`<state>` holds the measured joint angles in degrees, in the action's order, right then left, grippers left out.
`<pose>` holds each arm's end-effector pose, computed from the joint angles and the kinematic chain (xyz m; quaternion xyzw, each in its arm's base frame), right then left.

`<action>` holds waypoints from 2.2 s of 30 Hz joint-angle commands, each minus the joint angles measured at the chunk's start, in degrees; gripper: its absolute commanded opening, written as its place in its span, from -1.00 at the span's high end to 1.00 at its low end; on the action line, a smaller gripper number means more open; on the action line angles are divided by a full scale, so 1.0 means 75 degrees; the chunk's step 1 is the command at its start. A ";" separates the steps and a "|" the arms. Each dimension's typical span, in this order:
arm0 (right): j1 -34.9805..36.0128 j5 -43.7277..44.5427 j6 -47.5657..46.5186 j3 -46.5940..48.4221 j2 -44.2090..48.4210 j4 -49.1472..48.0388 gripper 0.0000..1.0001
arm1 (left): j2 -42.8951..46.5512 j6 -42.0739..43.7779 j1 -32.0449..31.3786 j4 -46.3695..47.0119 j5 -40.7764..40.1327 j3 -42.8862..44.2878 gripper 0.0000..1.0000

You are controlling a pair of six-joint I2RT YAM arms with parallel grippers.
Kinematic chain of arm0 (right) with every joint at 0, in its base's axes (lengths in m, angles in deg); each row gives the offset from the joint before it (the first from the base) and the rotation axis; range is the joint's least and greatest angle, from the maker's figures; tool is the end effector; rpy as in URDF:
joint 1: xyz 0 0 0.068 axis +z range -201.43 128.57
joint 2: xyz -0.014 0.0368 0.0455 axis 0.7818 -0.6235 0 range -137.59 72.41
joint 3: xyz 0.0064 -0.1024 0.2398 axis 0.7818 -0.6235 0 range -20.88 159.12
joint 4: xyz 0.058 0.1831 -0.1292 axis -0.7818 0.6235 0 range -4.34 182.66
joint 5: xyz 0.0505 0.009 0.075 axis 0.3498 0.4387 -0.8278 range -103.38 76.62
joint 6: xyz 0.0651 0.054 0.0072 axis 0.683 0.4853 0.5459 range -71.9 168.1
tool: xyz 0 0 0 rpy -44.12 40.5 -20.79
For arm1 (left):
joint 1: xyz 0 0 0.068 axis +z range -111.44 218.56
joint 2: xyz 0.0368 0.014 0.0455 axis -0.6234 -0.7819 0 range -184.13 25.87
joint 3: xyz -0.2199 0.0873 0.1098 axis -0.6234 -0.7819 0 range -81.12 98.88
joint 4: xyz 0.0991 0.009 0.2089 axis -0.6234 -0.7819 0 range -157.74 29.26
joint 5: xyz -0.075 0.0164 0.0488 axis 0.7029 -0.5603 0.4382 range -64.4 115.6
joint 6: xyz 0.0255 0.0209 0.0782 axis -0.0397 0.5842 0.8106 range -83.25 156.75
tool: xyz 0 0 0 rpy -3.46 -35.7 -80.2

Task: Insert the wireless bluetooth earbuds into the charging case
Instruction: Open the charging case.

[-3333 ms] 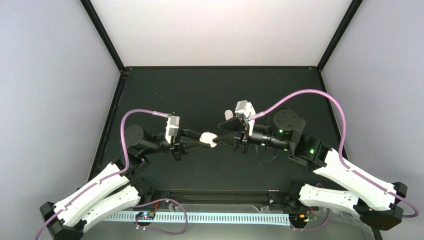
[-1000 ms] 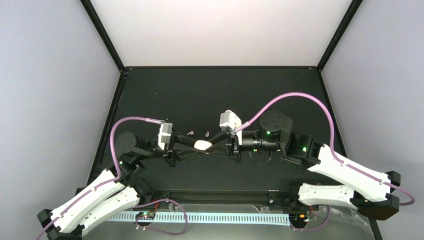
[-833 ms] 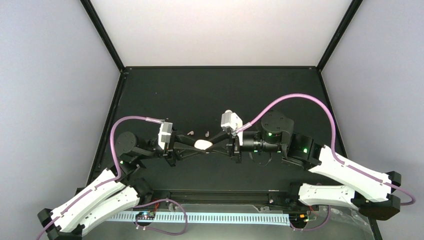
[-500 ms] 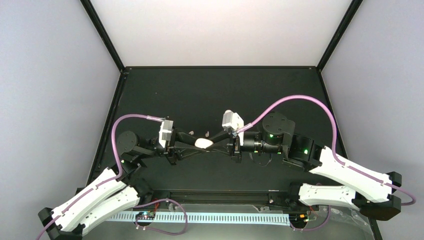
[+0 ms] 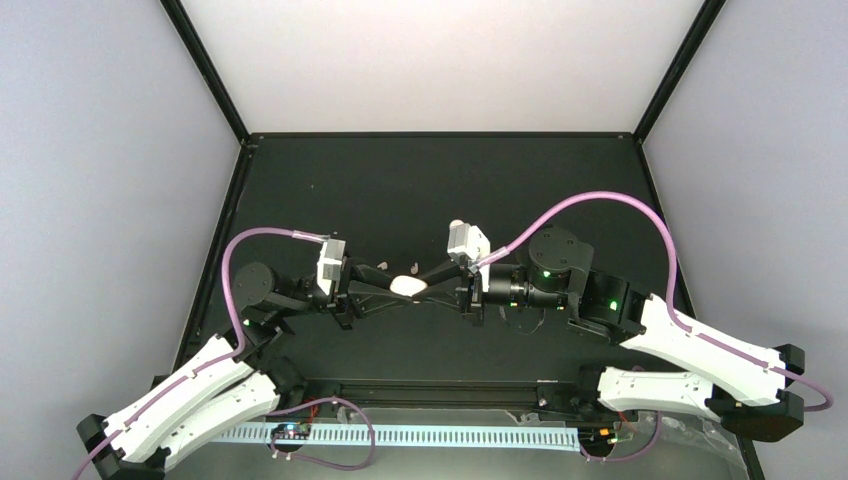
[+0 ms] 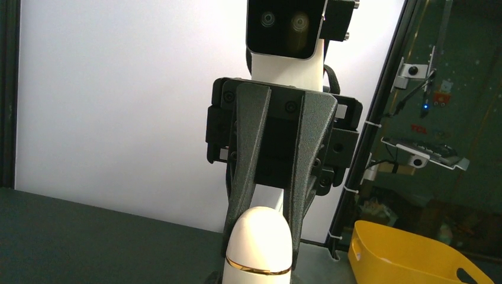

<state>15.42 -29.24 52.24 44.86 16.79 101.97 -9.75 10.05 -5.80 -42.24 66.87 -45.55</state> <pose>0.0684 0.2118 0.4018 -0.4622 0.5815 0.4678 0.4790 0.0740 -0.1412 0.3611 0.3665 0.4967 -0.6089 0.4981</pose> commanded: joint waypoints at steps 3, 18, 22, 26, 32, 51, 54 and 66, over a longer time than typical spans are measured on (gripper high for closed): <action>0.0005 0.0184 -0.0060 -0.0034 0.0074 -0.0338 0.87 | 0.0014 -0.0059 -0.0027 0.0221 0.0082 0.0021 0.91; 0.0002 0.0865 -0.0115 0.0218 0.0105 0.0053 0.26 | 0.0135 0.0181 -0.0033 0.0111 0.0123 -0.0016 0.97; 0.0005 0.1062 -0.0122 0.0280 0.0040 0.0165 0.24 | 0.0163 0.0219 -0.0027 0.0100 0.0161 -0.0014 0.97; 0.0004 0.1526 -0.0044 0.0228 0.0144 0.0074 0.22 | 0.0174 0.0326 -0.0027 0.0009 0.0184 -0.0021 0.97; 0.0004 0.1994 0.0064 0.0201 0.0288 -0.0058 0.21 | 0.0174 0.0427 -0.0027 -0.0078 0.0183 -0.0066 0.97; 0.0003 0.2145 0.0219 0.0289 0.0336 0.0021 0.19 | 0.0325 0.0613 -0.0027 -0.0221 0.0087 -0.0146 0.97; 0.0005 0.2021 0.0243 0.0337 0.0349 0.0049 0.16 | 0.0404 0.0653 -0.0027 -0.0231 -0.0066 -0.0204 0.97; -0.0267 0.2600 0.0787 0.0168 0.0470 -0.0004 -0.02 | 0.0693 0.0766 -0.0027 -0.0549 -0.0370 -0.0217 0.97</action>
<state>15.55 -14.64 54.71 46.01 18.95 102.41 -6.60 14.16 -5.78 -45.06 65.67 -47.34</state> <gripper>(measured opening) 0.500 0.199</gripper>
